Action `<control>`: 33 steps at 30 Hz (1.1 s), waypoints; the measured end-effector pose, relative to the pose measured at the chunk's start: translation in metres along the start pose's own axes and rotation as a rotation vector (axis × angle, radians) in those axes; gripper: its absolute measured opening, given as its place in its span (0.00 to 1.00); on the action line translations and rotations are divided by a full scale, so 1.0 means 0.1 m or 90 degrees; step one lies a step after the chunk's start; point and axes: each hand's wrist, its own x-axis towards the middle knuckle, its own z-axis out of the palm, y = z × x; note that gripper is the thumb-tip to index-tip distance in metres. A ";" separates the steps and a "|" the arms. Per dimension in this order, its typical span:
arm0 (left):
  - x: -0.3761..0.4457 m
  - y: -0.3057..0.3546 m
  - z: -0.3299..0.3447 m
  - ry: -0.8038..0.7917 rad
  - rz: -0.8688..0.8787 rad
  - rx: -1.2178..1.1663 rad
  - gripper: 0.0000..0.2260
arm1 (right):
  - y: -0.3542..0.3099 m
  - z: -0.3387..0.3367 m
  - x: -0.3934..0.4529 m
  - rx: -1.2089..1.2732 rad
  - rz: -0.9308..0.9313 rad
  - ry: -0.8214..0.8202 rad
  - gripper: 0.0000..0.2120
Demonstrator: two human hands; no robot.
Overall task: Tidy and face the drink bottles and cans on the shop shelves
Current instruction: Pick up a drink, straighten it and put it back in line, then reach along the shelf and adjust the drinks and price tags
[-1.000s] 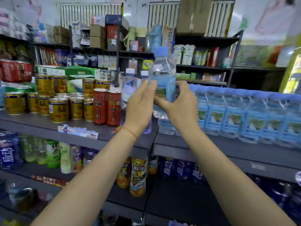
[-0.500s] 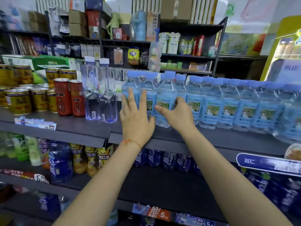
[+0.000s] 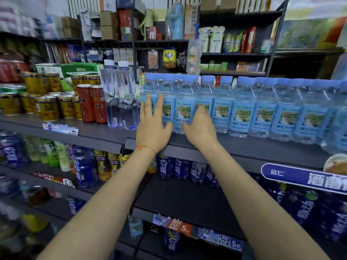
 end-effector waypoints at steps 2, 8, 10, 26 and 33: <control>-0.05 -0.04 0.01 -0.003 -0.013 -0.036 0.31 | 0.02 -0.05 -0.15 -0.031 -0.043 0.000 0.34; -0.83 -0.05 0.03 0.104 -0.027 -0.100 0.14 | 0.04 0.02 -0.79 0.226 -0.289 0.063 0.10; -1.18 -0.08 0.06 0.216 -0.051 -0.101 0.10 | 0.16 0.20 -1.11 0.294 -0.322 -0.002 0.09; -2.91 -0.75 1.19 -0.293 -0.433 -0.080 0.07 | 2.15 1.84 -2.57 0.179 0.198 -0.389 0.21; -3.05 -1.07 1.38 -0.368 -0.440 -0.154 0.07 | 2.10 2.26 -2.26 0.075 0.270 -0.392 0.18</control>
